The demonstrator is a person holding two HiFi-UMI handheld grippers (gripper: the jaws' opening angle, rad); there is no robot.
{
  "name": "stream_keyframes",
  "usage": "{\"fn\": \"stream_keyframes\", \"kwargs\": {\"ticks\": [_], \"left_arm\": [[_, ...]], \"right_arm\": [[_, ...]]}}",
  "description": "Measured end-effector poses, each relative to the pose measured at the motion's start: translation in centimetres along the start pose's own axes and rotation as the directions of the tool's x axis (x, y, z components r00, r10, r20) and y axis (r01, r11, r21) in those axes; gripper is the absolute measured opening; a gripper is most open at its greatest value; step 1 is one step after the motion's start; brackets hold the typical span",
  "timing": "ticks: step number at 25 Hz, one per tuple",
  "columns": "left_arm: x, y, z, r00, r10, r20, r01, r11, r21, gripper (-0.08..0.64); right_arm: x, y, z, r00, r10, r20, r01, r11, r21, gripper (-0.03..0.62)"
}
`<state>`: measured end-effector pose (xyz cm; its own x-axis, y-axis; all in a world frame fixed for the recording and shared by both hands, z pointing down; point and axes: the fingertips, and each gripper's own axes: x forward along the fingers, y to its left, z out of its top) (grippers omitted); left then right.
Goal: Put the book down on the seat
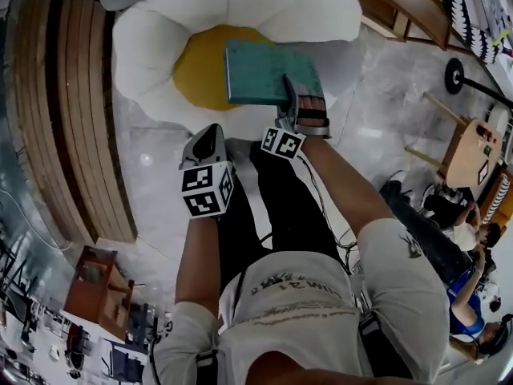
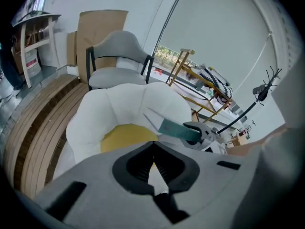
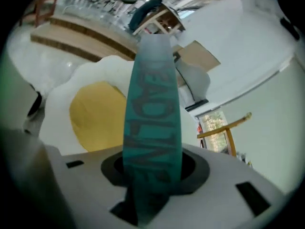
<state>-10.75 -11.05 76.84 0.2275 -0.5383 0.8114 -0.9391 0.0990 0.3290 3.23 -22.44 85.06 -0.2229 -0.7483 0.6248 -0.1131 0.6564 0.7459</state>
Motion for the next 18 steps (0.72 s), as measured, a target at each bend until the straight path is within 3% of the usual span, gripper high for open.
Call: {"fn": "stream_keyframes", "kwargs": {"ticks": [3,8,13,18], "left_arm": [[1.6,-0.5,-0.7,1.000,-0.013,-0.004,0.013,1.000,-0.007,0.018],[3.8,-1.6,-2.6,0.999,-0.035,-0.035,0.035,0.999,0.008,0.018],[5.0,-1.3,-5.7,0.995,-0.040,-0.093,0.040,0.999,0.005,0.018],[5.5,-0.8,-7.3,0.990,-0.037,-0.134,0.041,0.999,0.024,0.018]], "right_arm": [[2.1,3.5,-1.7,1.000,-0.001,0.011,0.003,0.986,-0.169,0.164],[5.7,8.0,-5.5,0.999,0.020,-0.041,-0.032,0.946,-0.323,0.163],[7.7,11.7,-8.4,0.992,0.060,-0.107,-0.095,0.926,-0.366,0.164],[8.3,13.2,-7.9,0.998,0.031,-0.057,-0.053,0.900,-0.433,0.164]]}}
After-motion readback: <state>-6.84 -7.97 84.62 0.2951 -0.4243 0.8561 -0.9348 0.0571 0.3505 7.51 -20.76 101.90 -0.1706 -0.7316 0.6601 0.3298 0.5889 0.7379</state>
